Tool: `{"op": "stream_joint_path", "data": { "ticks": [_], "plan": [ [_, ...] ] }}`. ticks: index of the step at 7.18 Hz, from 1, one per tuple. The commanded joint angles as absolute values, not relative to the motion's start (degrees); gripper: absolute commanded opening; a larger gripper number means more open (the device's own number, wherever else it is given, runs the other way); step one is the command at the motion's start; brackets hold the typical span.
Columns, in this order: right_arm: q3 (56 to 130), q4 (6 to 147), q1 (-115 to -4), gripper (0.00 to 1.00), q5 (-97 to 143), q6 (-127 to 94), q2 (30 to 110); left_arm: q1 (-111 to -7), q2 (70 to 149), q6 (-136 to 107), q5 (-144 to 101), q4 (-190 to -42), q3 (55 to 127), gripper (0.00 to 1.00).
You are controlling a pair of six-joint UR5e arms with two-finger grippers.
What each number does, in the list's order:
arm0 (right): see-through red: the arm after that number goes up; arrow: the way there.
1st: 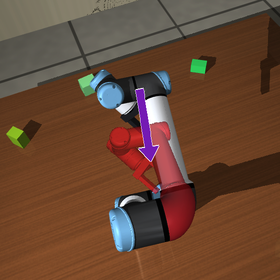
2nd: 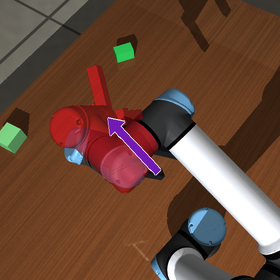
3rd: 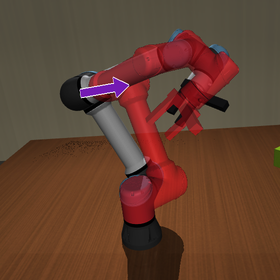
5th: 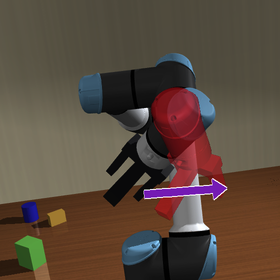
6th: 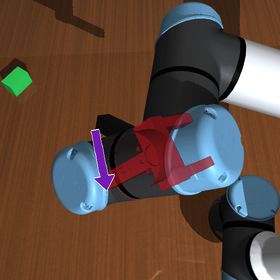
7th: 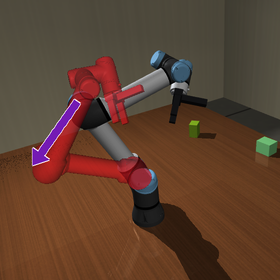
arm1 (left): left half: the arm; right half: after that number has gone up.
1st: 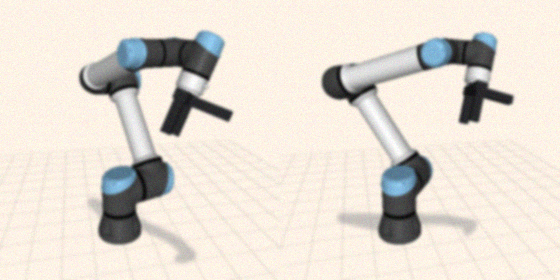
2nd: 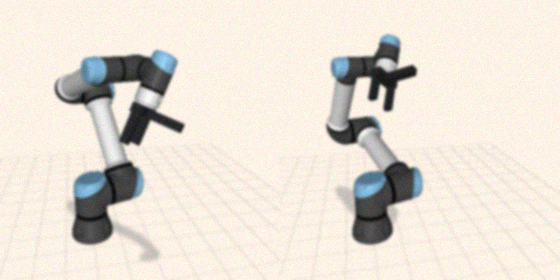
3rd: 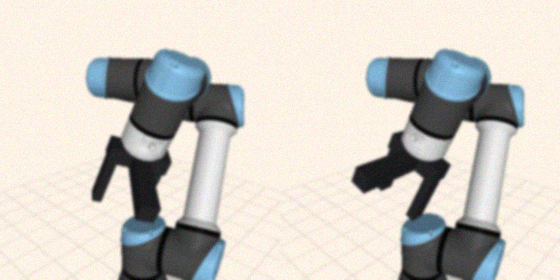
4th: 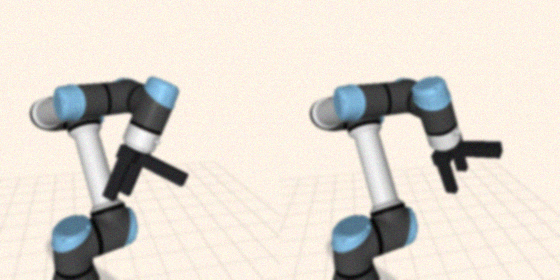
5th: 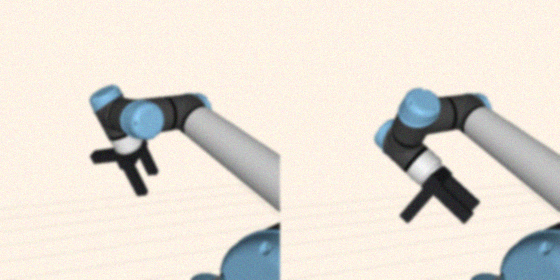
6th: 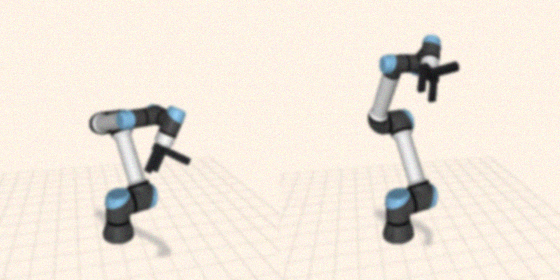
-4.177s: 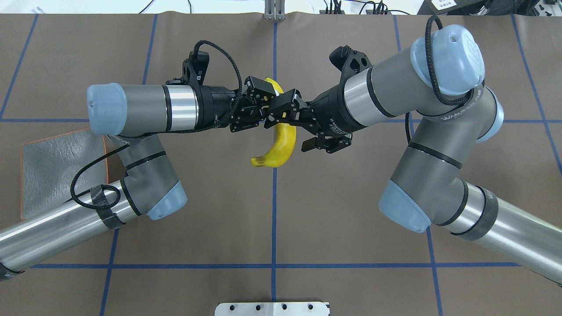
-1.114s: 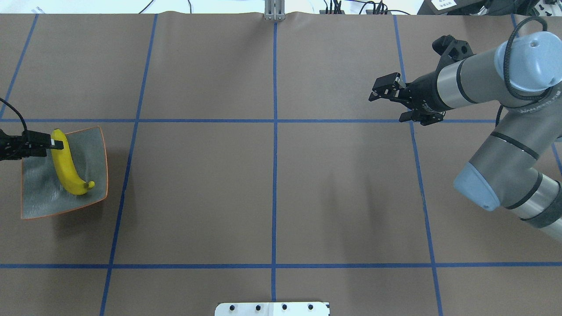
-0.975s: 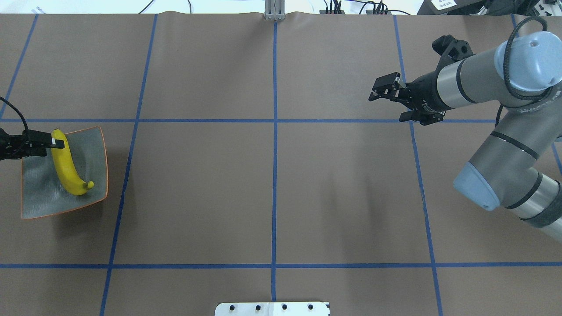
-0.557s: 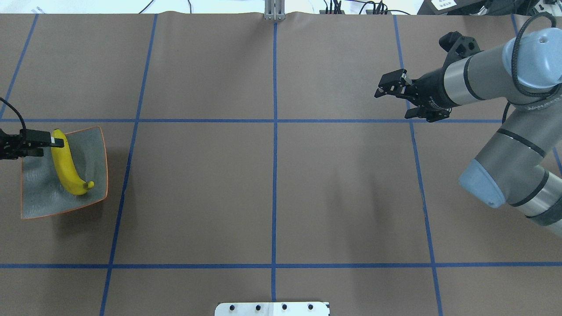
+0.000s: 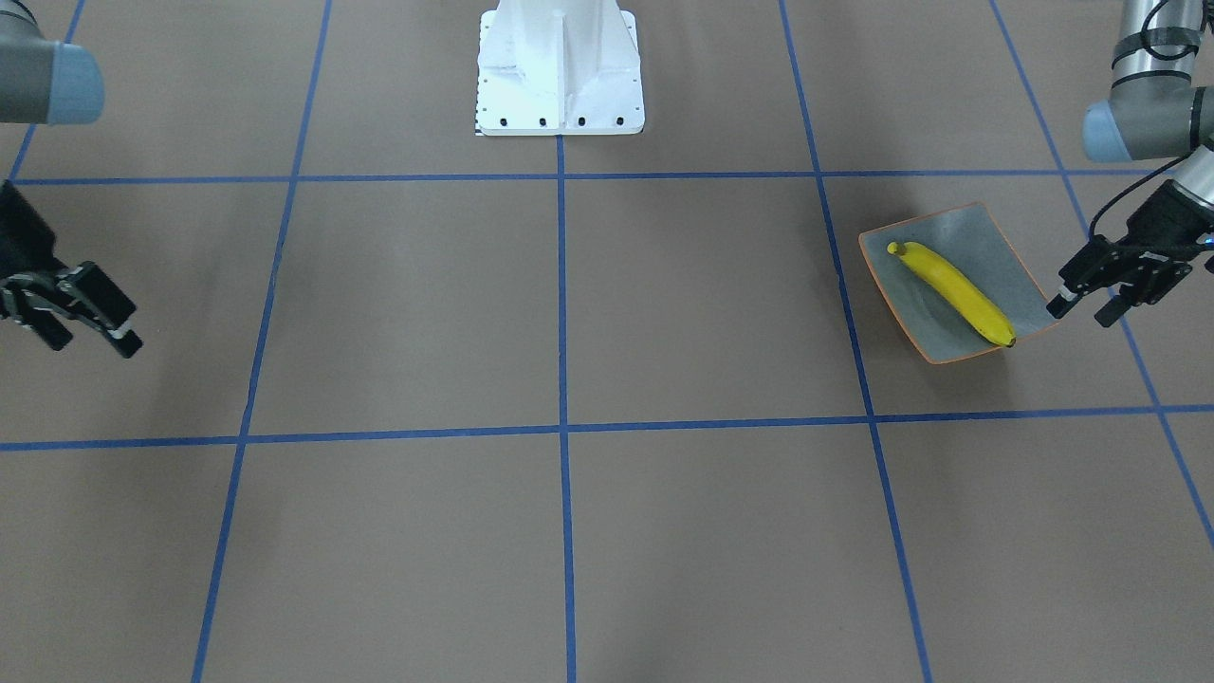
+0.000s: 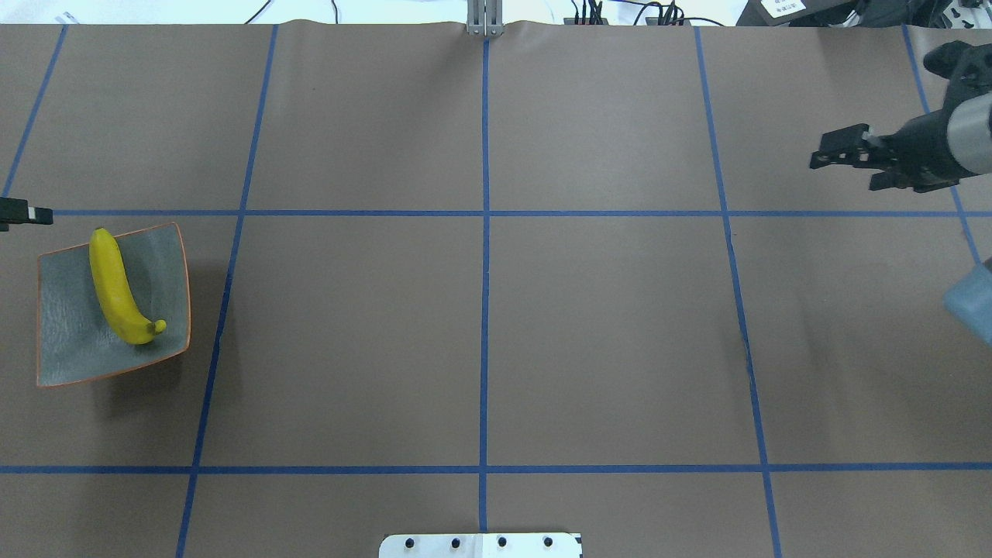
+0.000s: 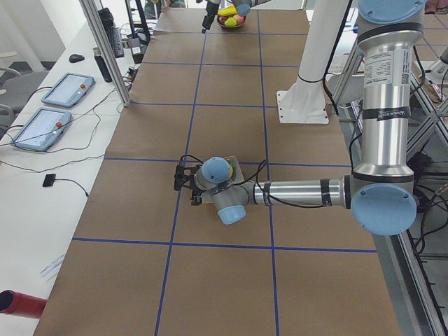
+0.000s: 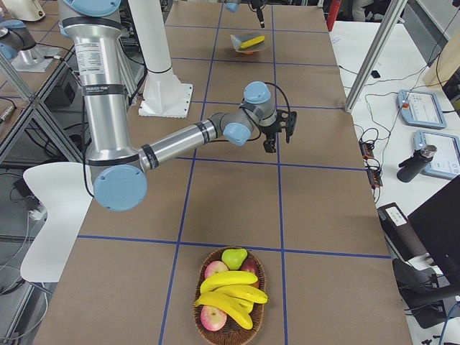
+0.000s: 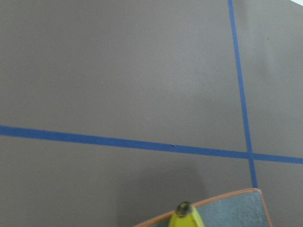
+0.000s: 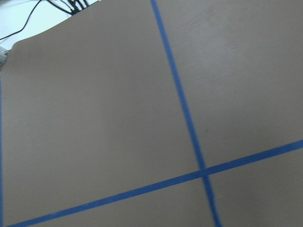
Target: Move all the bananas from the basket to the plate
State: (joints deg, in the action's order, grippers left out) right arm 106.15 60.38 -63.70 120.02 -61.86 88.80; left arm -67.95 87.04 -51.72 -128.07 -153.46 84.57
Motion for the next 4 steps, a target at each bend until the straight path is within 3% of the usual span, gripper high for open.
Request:
{"op": "stream_joint_path", "data": {
  "ticks": [1, 4],
  "plan": [
    [106.7, 60.4, -74.9, 1.0, 123.0, -40.2, 101.5, -70.5, 88.2, -31.5, -127.7, -139.7, 84.5, 0.91],
    [105.0, 61.0, -77.0, 1.0, 118.6, -20.8, 111.2, -70.8, 90.1, -30.1, -127.8, -136.1, 84.5, 0.95]
  ]
}}
